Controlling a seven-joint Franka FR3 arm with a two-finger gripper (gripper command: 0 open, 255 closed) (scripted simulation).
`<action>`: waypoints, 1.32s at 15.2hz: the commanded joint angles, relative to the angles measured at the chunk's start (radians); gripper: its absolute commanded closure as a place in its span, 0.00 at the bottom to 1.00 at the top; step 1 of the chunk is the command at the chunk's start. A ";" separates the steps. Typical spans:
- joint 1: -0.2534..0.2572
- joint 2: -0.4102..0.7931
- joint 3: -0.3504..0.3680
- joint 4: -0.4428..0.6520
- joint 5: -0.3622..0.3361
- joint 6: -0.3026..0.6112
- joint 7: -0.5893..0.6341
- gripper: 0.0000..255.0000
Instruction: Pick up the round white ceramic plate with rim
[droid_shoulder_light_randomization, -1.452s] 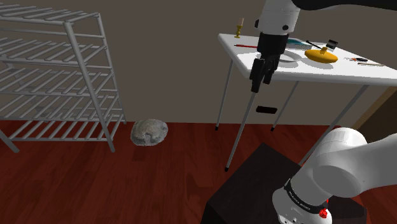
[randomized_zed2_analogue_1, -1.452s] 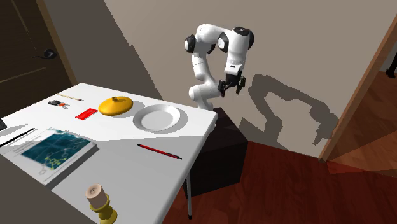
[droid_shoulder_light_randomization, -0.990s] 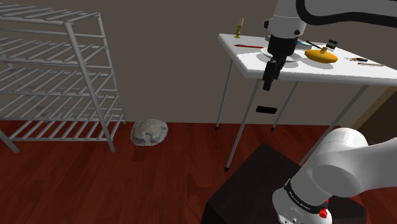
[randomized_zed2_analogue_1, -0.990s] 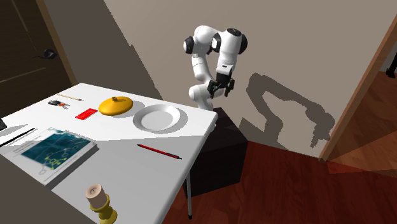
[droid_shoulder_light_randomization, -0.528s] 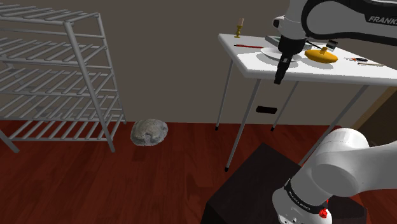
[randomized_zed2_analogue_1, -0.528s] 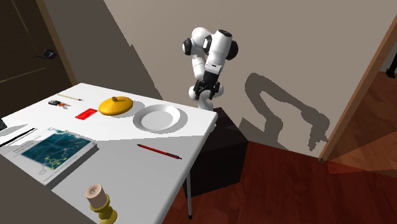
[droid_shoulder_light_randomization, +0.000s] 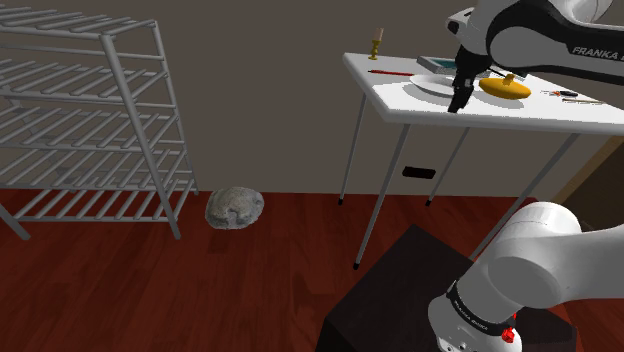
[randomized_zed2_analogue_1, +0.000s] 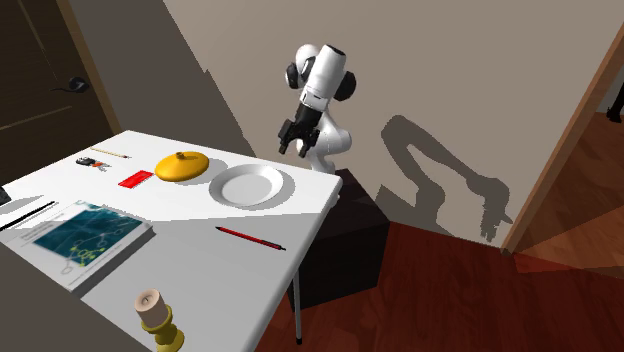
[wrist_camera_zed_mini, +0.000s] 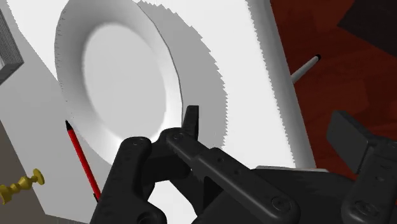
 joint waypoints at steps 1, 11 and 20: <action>-0.002 0.011 -0.034 0.007 -0.061 0.062 -0.048 0.00; -0.010 0.025 -0.127 -0.029 -0.199 0.240 -0.116 0.00; -0.016 0.016 -0.134 -0.067 -0.214 0.266 -0.100 1.00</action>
